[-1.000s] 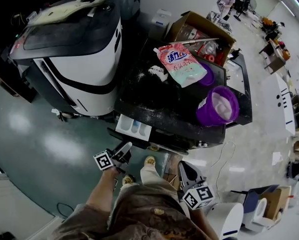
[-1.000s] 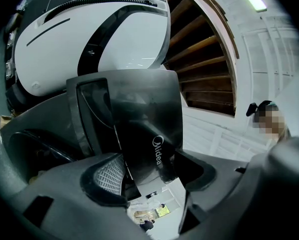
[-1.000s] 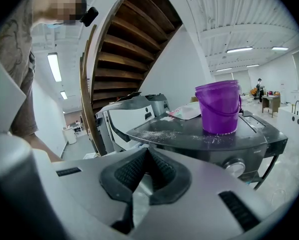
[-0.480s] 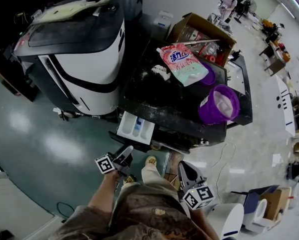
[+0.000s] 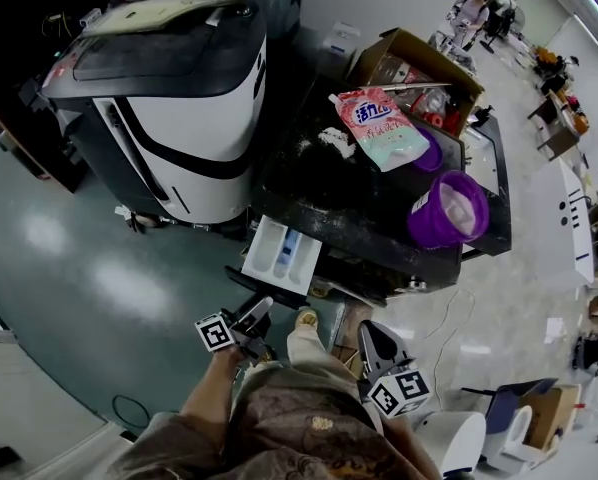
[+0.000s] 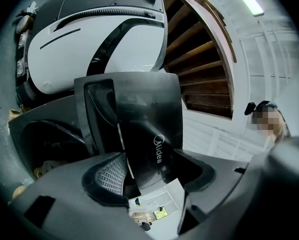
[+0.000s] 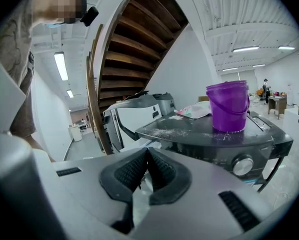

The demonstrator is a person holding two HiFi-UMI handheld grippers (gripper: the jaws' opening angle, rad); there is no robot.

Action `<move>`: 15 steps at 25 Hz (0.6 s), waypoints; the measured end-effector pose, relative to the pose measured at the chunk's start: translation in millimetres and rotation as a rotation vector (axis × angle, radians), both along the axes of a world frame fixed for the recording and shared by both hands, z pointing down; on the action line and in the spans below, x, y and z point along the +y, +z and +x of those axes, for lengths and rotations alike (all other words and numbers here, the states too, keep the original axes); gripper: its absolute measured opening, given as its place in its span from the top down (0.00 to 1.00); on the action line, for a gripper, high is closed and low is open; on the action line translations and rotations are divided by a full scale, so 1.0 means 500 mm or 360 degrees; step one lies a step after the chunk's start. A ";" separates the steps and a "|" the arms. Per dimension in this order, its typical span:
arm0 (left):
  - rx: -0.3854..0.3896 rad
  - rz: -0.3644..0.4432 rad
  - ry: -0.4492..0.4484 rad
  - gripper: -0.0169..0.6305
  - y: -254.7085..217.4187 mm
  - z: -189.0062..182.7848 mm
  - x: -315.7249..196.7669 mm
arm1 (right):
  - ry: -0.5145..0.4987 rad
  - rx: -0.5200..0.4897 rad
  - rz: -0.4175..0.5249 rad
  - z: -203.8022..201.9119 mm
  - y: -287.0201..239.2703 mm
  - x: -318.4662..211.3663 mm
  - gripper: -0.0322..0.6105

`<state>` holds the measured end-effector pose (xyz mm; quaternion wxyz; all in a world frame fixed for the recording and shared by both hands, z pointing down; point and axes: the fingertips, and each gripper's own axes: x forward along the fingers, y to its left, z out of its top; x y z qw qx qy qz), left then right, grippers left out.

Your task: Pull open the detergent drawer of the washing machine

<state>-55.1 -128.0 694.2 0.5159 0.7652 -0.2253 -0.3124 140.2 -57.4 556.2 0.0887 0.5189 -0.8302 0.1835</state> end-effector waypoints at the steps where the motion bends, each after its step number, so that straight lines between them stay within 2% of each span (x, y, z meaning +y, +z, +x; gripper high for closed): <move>1: 0.0003 0.0003 -0.0005 0.51 -0.002 -0.001 0.001 | -0.0008 0.0000 -0.0001 -0.003 0.000 0.000 0.95; 15: -0.0060 -0.0054 -0.0048 0.53 -0.006 -0.035 0.034 | -0.0078 -0.0035 -0.0022 -0.036 0.008 -0.010 0.95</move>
